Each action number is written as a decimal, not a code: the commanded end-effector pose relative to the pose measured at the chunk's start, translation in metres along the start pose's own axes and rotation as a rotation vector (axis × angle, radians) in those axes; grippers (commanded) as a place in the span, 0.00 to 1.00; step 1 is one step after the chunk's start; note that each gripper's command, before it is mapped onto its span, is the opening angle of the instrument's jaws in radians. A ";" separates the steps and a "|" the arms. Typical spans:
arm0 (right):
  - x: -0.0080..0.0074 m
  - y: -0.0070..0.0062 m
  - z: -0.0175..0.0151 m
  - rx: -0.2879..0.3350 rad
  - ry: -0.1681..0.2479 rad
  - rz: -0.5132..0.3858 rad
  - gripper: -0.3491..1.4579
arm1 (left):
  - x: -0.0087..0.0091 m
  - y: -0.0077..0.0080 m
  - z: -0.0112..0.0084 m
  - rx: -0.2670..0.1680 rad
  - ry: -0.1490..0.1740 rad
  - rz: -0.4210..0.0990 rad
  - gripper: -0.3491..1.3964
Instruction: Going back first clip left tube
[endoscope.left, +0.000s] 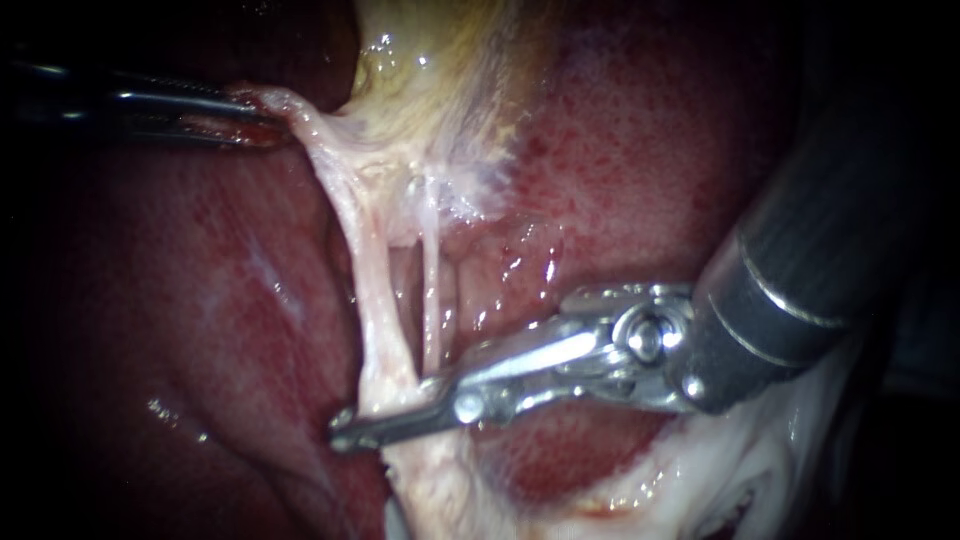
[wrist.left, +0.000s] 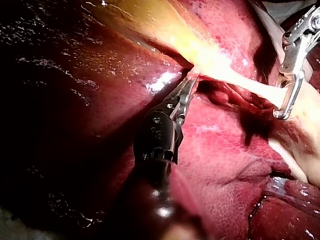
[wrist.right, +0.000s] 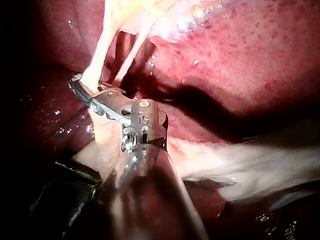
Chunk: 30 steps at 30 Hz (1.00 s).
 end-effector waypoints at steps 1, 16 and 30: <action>0.0001 0.0001 0.0001 0.000 0.001 0.001 0.00 | 0.0000 0.0000 0.0000 0.000 0.000 0.000 0.00; -0.0014 0.0061 0.0006 -0.129 0.079 -0.309 0.47 | -0.0001 0.0000 0.0000 0.001 0.000 0.000 0.00; -0.0036 0.0043 -0.0073 -0.243 0.105 -0.627 0.47 | -0.0002 -0.0002 -0.0003 -0.002 0.000 0.002 0.00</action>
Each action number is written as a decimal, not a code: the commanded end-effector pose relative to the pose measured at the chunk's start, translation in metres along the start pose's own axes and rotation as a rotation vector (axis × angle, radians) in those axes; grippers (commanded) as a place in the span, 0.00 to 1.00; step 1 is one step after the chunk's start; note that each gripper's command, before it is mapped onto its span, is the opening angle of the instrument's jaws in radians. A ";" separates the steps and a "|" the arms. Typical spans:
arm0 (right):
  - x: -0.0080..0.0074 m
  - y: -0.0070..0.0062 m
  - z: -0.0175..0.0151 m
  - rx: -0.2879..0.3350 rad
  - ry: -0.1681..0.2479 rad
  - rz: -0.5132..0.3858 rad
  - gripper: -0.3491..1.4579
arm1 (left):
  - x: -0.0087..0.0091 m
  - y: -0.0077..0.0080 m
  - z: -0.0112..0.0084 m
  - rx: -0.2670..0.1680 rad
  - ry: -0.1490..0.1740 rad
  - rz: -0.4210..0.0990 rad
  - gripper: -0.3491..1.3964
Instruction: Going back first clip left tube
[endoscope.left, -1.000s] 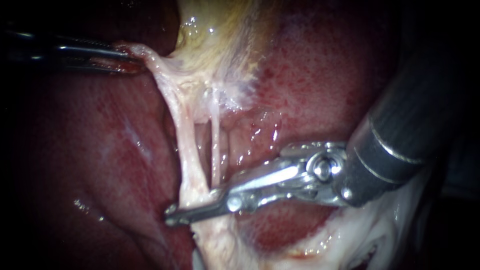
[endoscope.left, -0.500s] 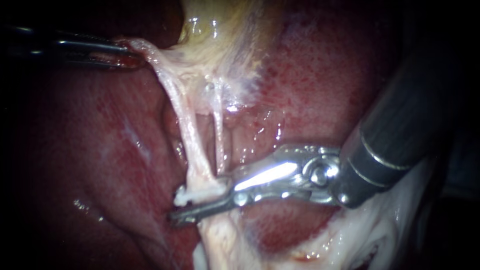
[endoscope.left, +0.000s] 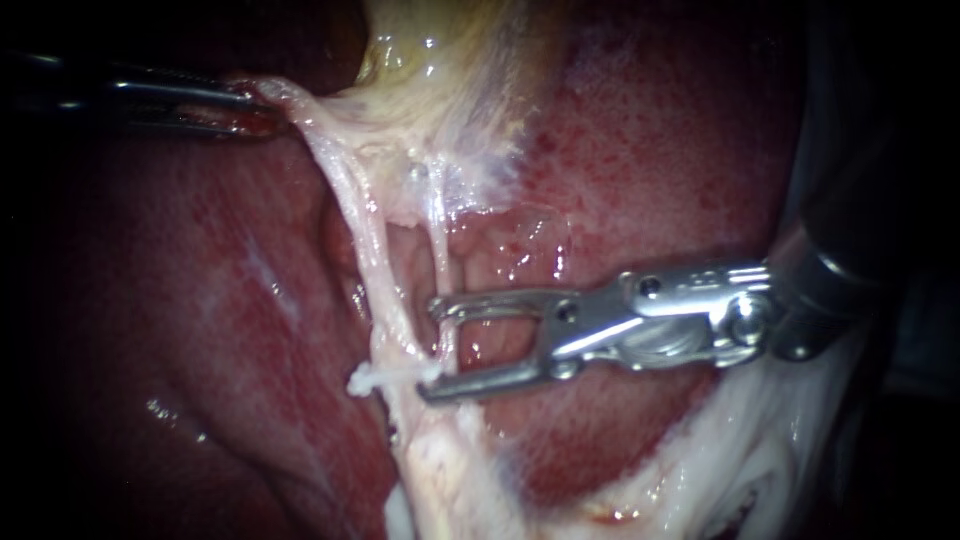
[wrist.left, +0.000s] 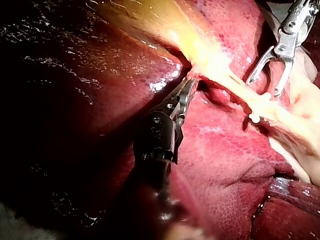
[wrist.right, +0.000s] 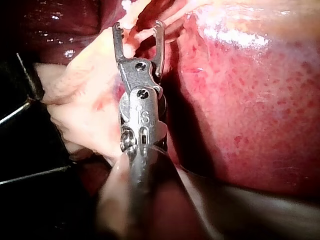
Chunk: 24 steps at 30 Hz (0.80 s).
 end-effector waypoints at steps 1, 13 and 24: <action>0.0001 -0.0001 -0.0010 -0.001 0.001 -0.019 0.47 | 0.0000 0.0000 -0.0001 -0.001 0.000 0.000 0.00; 0.0014 -0.0003 -0.0102 -0.020 -0.122 -0.170 0.46 | 0.0000 0.0000 -0.0001 -0.001 0.000 0.000 0.00; 0.0022 -0.0006 -0.0110 -0.016 -0.121 -0.177 0.46 | -0.0022 -0.0004 0.0034 0.010 -0.002 0.014 0.00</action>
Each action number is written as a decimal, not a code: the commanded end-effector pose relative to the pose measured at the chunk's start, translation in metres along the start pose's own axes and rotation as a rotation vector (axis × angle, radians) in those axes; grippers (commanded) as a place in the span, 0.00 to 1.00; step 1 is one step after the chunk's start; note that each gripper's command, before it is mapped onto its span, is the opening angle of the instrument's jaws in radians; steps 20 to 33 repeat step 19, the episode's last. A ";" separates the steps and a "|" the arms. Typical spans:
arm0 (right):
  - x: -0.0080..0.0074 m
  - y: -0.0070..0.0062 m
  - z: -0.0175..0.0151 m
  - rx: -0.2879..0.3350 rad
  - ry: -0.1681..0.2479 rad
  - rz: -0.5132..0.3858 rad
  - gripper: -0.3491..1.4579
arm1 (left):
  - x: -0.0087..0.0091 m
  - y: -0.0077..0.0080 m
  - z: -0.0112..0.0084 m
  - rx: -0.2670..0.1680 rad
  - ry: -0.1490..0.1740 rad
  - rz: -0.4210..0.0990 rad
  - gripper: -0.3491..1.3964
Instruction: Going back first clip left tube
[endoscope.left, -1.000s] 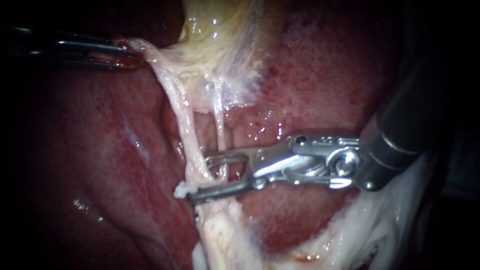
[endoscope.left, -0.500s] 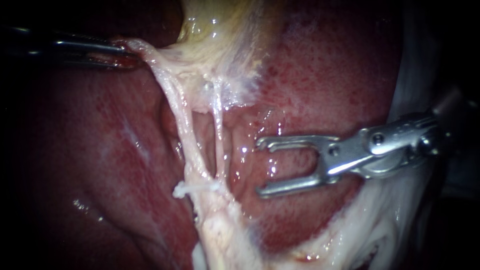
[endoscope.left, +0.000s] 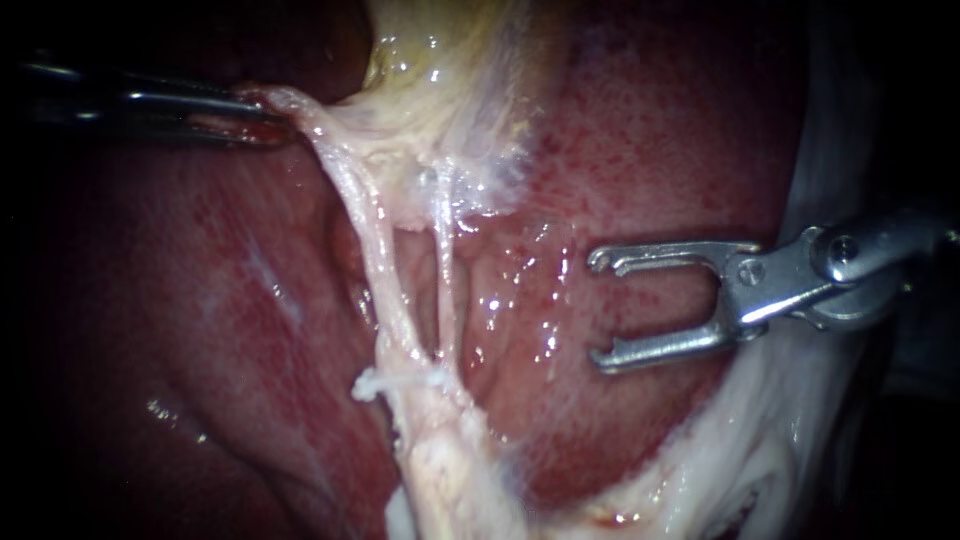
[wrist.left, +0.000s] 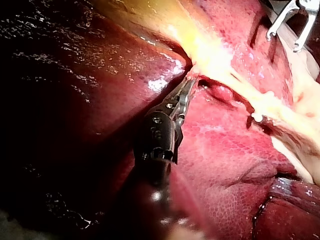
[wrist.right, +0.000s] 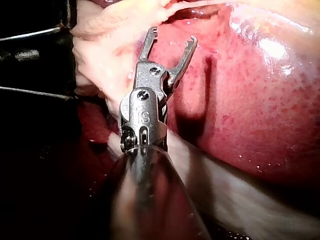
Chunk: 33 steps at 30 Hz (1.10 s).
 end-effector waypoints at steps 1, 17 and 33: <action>0.0000 0.0000 0.0001 0.000 0.000 0.000 0.46 | -0.0003 0.0000 0.0005 0.000 -0.007 0.004 0.00; 0.0002 -0.0002 0.0002 -0.004 0.000 0.000 0.47 | -0.0018 -0.0003 0.0035 -0.011 -0.030 0.021 0.00; 0.0003 -0.0003 0.0005 -0.006 0.000 0.000 0.47 | -0.0016 -0.0003 0.0032 -0.013 -0.030 0.021 0.00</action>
